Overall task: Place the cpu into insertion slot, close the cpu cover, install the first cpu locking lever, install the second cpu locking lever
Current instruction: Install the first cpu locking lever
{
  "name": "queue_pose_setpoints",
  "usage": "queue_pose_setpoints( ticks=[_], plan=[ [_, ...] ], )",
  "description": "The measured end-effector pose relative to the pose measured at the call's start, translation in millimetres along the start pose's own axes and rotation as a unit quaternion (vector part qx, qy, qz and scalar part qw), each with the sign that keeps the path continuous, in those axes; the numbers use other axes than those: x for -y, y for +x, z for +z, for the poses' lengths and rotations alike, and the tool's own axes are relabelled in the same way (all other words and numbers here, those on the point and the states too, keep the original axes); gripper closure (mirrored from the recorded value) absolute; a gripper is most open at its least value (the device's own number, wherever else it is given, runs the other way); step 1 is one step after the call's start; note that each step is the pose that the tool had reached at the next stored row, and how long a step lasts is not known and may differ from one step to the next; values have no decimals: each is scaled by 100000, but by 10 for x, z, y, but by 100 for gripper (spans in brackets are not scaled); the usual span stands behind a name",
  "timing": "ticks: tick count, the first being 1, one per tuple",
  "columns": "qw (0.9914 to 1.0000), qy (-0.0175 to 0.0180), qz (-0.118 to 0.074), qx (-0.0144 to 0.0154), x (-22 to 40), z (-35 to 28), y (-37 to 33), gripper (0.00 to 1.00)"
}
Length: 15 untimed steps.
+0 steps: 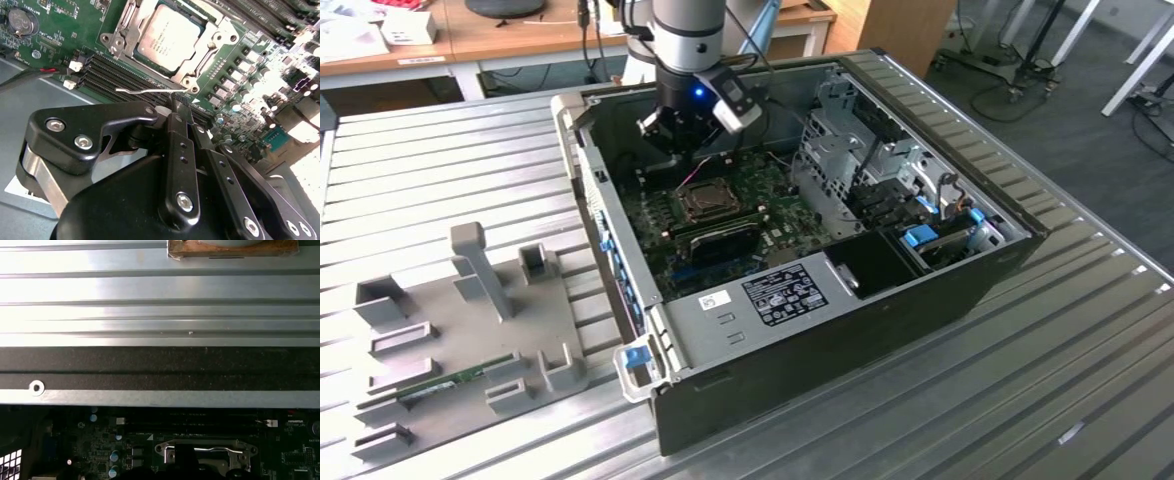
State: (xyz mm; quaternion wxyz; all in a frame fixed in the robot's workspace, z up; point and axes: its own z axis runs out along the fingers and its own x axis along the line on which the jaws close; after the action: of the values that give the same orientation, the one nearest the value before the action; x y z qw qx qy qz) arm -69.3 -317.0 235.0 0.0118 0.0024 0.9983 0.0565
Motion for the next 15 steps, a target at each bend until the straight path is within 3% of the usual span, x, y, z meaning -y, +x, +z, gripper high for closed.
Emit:
queue_pose_setpoints(
  ticks=[2,6,11,15],
  plan=[
    [99999,-412,11,5,0,7,0,90],
    [99999,-523,14,-6,2,15,-1,90],
    [99993,-1150,26,1,3,35,-8,90],
    [99991,-1368,32,-7,6,49,-18,90]
  ],
)
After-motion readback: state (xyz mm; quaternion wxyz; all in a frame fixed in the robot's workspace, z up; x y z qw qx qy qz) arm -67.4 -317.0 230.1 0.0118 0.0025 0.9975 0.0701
